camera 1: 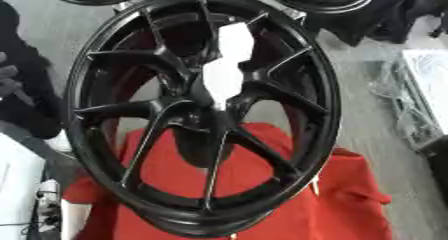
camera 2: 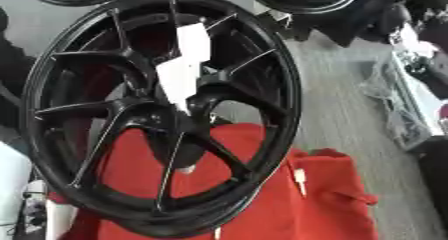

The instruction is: Pull the pin out of the wheel hub.

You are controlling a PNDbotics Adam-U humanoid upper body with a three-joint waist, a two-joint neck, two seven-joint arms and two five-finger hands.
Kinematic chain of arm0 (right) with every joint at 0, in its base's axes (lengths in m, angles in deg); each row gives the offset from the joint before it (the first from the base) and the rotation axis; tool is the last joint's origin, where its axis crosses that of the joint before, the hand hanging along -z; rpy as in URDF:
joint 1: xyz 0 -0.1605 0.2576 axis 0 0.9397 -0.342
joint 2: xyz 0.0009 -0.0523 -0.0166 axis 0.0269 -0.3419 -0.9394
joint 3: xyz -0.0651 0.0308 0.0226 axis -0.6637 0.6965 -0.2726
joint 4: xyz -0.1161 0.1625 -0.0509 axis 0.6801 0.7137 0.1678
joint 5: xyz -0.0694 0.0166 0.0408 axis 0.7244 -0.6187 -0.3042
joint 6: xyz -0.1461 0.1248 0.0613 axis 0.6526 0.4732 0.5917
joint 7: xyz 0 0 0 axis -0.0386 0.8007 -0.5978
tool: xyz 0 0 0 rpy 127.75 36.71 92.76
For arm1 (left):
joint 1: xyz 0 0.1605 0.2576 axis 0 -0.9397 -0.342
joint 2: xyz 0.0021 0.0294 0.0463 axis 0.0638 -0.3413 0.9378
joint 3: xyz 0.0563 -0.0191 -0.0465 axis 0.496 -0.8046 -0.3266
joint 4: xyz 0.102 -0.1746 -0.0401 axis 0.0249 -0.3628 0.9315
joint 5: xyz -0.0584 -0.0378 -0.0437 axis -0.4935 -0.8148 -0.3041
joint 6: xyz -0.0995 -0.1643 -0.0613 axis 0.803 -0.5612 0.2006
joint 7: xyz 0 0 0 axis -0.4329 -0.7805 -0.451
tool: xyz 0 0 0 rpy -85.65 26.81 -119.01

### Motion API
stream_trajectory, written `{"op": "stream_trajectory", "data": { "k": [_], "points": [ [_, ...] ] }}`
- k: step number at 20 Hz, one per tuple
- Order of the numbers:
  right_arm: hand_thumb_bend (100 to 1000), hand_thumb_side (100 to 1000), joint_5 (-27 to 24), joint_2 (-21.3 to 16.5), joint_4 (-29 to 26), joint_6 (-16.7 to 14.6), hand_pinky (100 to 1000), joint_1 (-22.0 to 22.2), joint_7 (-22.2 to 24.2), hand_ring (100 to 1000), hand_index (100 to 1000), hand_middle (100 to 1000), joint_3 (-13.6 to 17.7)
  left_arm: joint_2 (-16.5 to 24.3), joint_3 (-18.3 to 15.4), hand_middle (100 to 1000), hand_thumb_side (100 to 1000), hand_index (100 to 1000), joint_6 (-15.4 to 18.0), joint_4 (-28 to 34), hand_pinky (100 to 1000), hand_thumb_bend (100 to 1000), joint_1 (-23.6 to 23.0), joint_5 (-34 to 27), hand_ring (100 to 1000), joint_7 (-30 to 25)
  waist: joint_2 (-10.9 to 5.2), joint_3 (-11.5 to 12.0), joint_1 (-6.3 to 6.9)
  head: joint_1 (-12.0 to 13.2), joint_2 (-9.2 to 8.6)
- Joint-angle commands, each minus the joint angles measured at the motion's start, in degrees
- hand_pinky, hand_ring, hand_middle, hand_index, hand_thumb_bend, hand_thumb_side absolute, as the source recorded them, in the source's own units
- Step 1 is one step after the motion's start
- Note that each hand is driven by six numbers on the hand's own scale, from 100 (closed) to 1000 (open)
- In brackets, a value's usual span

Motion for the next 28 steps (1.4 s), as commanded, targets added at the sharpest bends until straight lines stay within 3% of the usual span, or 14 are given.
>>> {"op": "stream_trajectory", "data": {
  "k": [1, 7, 13, 17, 22, 28],
  "points": [
    [100, 398, 0.0, -7.8, -1.3, -1.3, 873, -2.6, 0.6, 701, 792, 624, -1.4, 1.5, 0.1, 821, 794, 841, 0.0, 0.3, 830, 100, 0.1, 0.2, 838, -0.3, -1.39, 0.2, -0.09, -0.2, 0.58],
    [100, 234, 3.0, -15.5, -1.2, 0.9, 859, -9.4, 2.9, 711, 805, 639, -5.1, 2.0, 0.4, 820, 791, 840, 0.0, 0.2, 831, 100, -0.2, 0.2, 838, -0.6, -2.3, 0.9, -0.61, -0.5, 1.27],
    [100, 199, 7.9, -19.0, 1.8, -0.9, 851, -17.1, 11.4, 742, 832, 686, -9.1, 2.5, 0.5, 820, 790, 841, -0.1, 0.0, 831, 100, -0.6, 0.2, 839, -0.6, -3.14, 1.5, -1.3, -0.9, 1.32],
    [100, 214, 11.6, -18.1, 4.9, -2.1, 856, -22.2, 18.5, 764, 853, 725, -12.0, 2.6, 0.1, 820, 788, 839, -0.1, -0.2, 832, 100, -0.9, 0.3, 839, -0.2, -3.62, 1.4, -1.53, -1.3, 1.32],
    [100, 239, 16.7, -14.0, 11.2, -2.8, 860, -28.0, 28.3, 777, 864, 749, -16.0, 2.6, -0.9, 822, 788, 840, -0.1, -0.4, 833, 100, -1.7, 0.2, 839, 1.0, -4.27, 0.7, -1.45, -0.6, 1.32],
    [100, 269, 22.1, -8.9, 17.3, -4.4, 859, -32.7, 35.5, 784, 876, 768, -18.9, 2.7, -2.1, 820, 782, 840, 0.0, -0.5, 833, 100, -2.4, 0.1, 832, 2.8, -4.72, 0.2, -1.28, -1.1, 1.32]
  ]
}}
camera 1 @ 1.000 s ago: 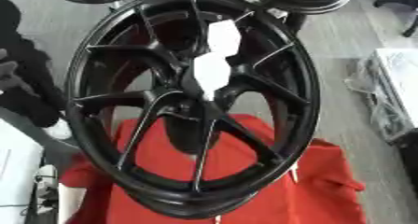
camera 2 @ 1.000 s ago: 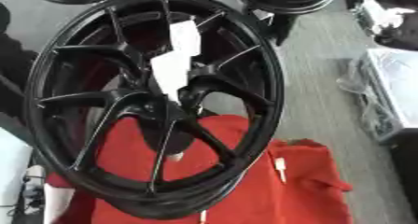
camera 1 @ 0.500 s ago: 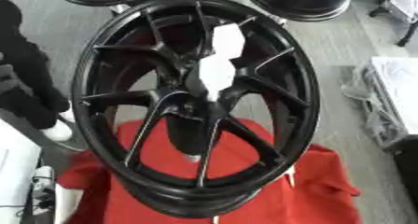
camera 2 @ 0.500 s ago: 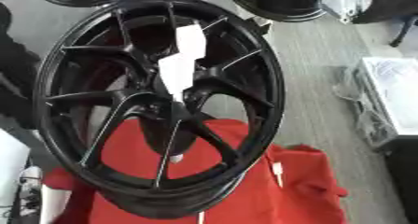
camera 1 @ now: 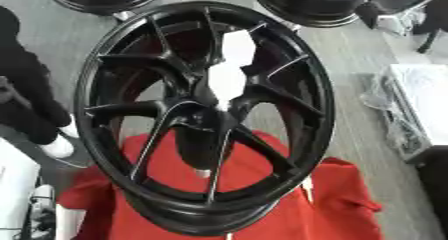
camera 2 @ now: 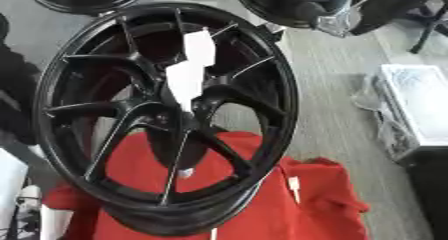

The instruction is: Pull the pin out of the wheel hub.

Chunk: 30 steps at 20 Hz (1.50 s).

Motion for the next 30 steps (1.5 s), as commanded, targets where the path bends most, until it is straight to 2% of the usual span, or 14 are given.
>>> {"op": "stream_trajectory", "data": {
  "k": [1, 5, 11, 18, 25, 30],
  "points": [
    [100, 275, 2.9, 0.9, 2.4, -0.7, 859, -2.3, 3.4, 784, 877, 769, -0.7, 1.6, -1.2, 820, 782, 840, 0.2, 0.5, 833, 100, 0.0, 0.1, 832, 1.1, -1.3, -0.2, 0.24, -0.2, 0.32],
    [100, 294, 5.7, 3.4, 4.3, -1.5, 855, -4.2, 6.7, 784, 882, 771, -2.0, 1.9, -1.9, 818, 780, 838, 0.3, 0.4, 834, 100, -0.5, 0.1, 832, 2.1, -1.46, -0.7, 0.31, 0.4, 0.32],
    [100, 306, 7.3, 5.4, 5.7, -1.7, 850, -6.2, 8.6, 780, 877, 766, -3.2, 2.2, -2.3, 817, 779, 837, 0.5, 0.2, 834, 100, -0.8, 0.3, 832, 2.6, -1.67, -0.9, 0.15, 0.6, 0.32],
    [100, 313, 8.5, 8.1, 7.4, -2.4, 847, -9.8, 10.4, 788, 883, 777, -4.9, 2.7, -2.4, 815, 771, 837, 0.5, 0.1, 835, 100, -0.6, 0.1, 832, 3.0, -2.16, 0.5, -0.46, -0.4, 0.32],
    [100, 358, 13.3, 13.1, 10.4, -2.1, 829, -11.7, 10.3, 778, 878, 764, -5.1, 3.4, -3.5, 813, 763, 837, 0.8, 0.2, 835, 100, -0.4, -1.2, 830, 5.0, -2.56, 1.2, -0.69, -0.8, 0.32],
    [100, 397, 16.2, 14.7, 11.3, -1.6, 810, -12.2, 8.5, 765, 873, 753, -5.2, 3.5, -3.6, 813, 760, 836, 0.7, 0.2, 835, 100, -0.1, -1.6, 830, 5.5, -2.72, 1.3, -0.93, -1.2, 0.32]
  ]
}}
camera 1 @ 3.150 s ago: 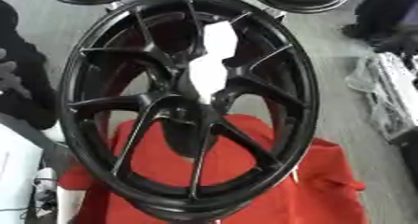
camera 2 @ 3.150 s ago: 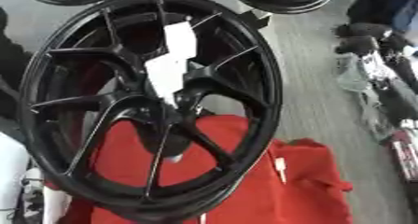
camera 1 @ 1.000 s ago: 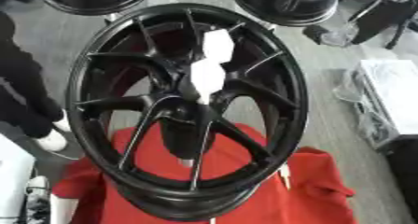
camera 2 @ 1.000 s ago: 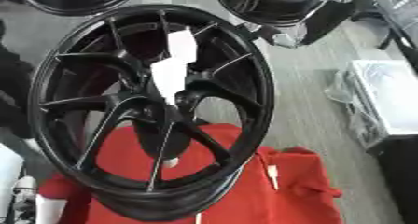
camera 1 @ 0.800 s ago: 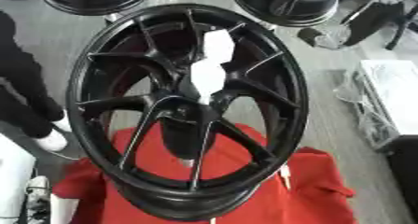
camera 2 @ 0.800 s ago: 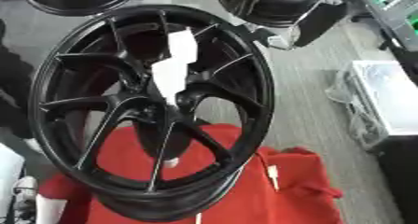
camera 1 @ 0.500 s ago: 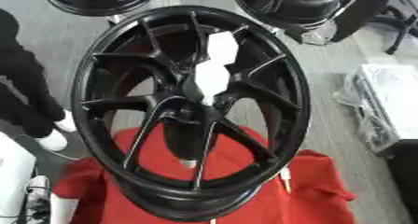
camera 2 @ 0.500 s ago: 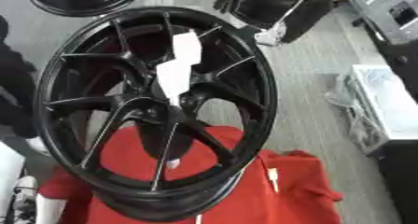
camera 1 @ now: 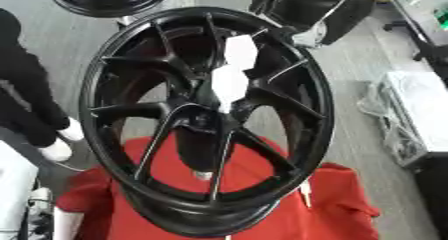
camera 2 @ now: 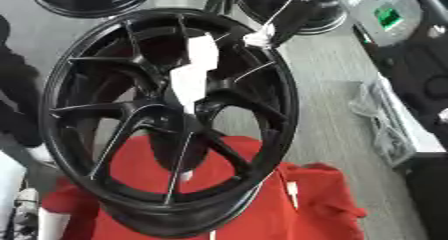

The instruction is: Pull the pin out of the wheel hub.

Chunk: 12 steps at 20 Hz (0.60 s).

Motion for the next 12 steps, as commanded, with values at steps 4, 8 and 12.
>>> {"op": "stream_trajectory", "data": {
  "k": [4, 8, 12],
  "points": [
    [100, 415, 3.1, 0.2, 0.3, 0.0, 804, -1.6, -1.4, 761, 872, 751, 0.6, 1.5, -0.7, 812, 759, 835, 0.0, 0.9, 836, 100, 0.9, -0.6, 830, 0.4, -1.64, 0.6, 0.04, -0.5, 0.32],
    [100, 422, 5.3, 0.8, 1.0, 0.9, 799, -1.6, -2.8, 759, 872, 751, 0.7, 1.4, -0.8, 810, 759, 834, -0.1, 0.8, 836, 100, 1.0, -0.6, 830, 0.5, -1.74, 1.3, -0.09, -0.6, 0.32],
    [100, 426, 6.7, 1.2, 1.3, 1.9, 797, -1.9, -4.1, 763, 874, 756, 0.9, 1.2, -0.9, 809, 761, 834, -0.2, 0.7, 837, 100, 1.1, -0.6, 830, 0.5, -1.85, 2.0, -0.17, -1.1, 0.32]
  ]
}}
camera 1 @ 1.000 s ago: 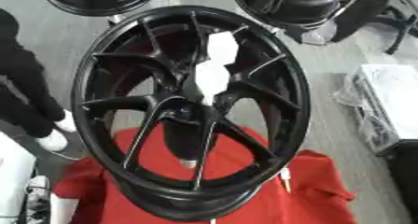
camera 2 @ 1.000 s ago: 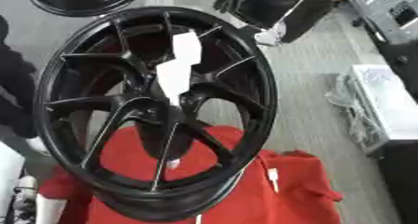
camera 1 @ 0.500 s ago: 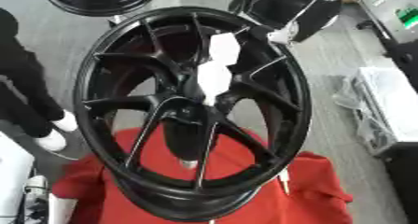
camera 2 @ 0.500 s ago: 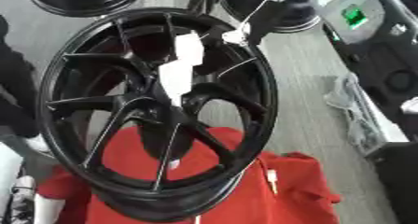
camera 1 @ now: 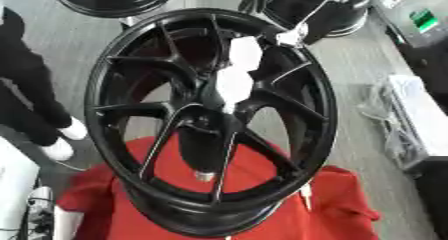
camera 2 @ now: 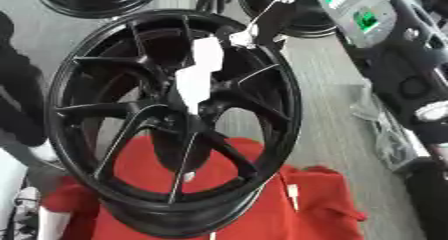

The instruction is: Pull the pin out of the wheel hub.

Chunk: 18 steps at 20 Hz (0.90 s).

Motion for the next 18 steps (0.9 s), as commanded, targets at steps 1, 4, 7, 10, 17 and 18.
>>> {"op": "stream_trajectory", "data": {
  "k": [1, 4, 7, 10, 17, 18],
  "points": [
    [100, 433, 1.4, -0.7, -0.2, 0.8, 796, -1.5, -1.2, 762, 874, 754, 1.0, 1.1, -0.7, 809, 761, 834, -0.1, 0.7, 837, 100, 0.5, -0.3, 830, 0.2, -1.63, 0.3, 0.27, -0.5, 0.32],
    [181, 512, 2.2, -0.6, -0.8, 1.7, 790, -1.5, -2.5, 750, 870, 744, 1.3, 0.9, -0.9, 808, 764, 834, -0.1, 0.6, 837, 100, 0.4, -0.4, 829, 0.4, -1.75, 0.6, 0.16, -1.0, 0.32],
    [292, 580, 1.3, -0.5, -1.8, 3.3, 797, -1.2, -3.0, 745, 866, 737, 1.5, 0.7, -1.2, 807, 770, 834, -0.3, 0.3, 837, 100, 0.2, -0.4, 829, 0.7, -1.78, 0.5, 0.06, -1.2, 0.32],
    [325, 620, 0.3, -0.4, -3.0, 5.4, 804, -1.1, -3.1, 744, 867, 735, 1.7, 0.5, -1.5, 804, 780, 834, -0.6, -0.1, 837, 114, 0.1, -0.7, 827, 1.1, -1.78, 0.5, 0.09, -1.2, 0.32],
    [344, 620, -2.9, -0.1, -7.8, 7.6, 805, -0.4, -1.7, 736, 860, 724, 0.9, 0.5, -2.3, 802, 786, 834, -0.8, -0.8, 837, 115, -0.1, -1.3, 825, 2.0, -1.69, 0.3, 0.07, -0.6, 0.32],
    [344, 613, -3.1, -0.1, -8.2, 7.9, 804, -0.3, -1.5, 734, 859, 721, 0.9, 0.5, -2.3, 802, 787, 834, -0.9, -0.8, 837, 115, -0.1, -1.3, 825, 2.0, -1.66, 0.3, 0.05, -0.5, 0.32]
  ]
}}
